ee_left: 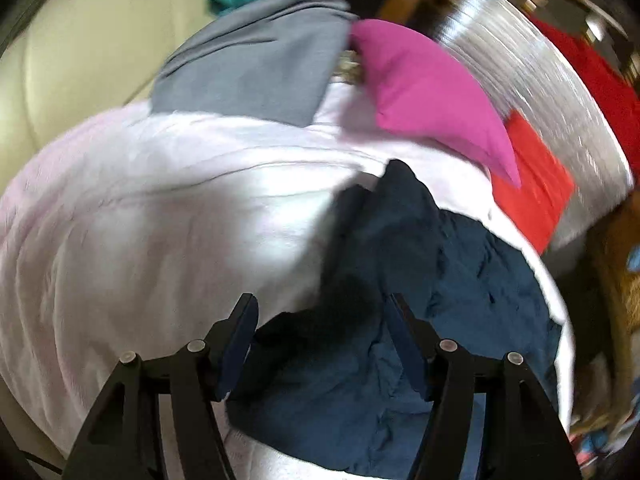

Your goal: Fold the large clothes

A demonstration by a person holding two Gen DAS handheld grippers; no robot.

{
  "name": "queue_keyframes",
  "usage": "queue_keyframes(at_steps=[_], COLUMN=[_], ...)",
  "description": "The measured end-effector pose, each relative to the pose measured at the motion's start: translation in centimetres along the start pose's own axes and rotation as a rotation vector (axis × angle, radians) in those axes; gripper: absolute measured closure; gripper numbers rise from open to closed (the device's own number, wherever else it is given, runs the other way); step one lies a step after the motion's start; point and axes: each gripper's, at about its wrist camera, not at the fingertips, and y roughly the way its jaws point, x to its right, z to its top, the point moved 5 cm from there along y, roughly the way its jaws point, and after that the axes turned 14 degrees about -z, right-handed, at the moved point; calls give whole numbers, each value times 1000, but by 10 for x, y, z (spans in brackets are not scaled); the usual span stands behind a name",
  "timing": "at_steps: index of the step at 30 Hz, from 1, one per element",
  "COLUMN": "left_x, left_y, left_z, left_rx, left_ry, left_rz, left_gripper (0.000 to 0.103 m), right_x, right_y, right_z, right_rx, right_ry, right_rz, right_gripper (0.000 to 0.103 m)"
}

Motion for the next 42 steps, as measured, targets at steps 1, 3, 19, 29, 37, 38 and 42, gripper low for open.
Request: queue_keyframes(at_steps=[1, 3, 19, 29, 37, 38, 42], left_x=[5, 9, 15, 16, 17, 17, 17], left_y=[4, 13, 40, 39, 40, 40, 40], left_z=[1, 2, -16, -16, -16, -16, -17], left_rx=[0, -12, -101, -97, -98, -97, -96], left_ry=[30, 74, 252, 258, 258, 258, 262], left_rz=[17, 51, 237, 231, 239, 240, 244], left_gripper=[36, 36, 25, 25, 25, 25, 25], right_x=[-5, -17, -71, -96, -139, -154, -207], right_y=[-1, 6, 105, 215, 153, 145, 141], right_z=[5, 10, 42, 54, 49, 44, 17], right_rx=[42, 61, -163, -289, -120, -104, -145], right_ry=[-27, -69, -142, -182, -258, -296, -440], right_rz=[-21, -13, -25, -252, -120, -86, -7], right_gripper=[36, 36, 36, 30, 30, 30, 30])
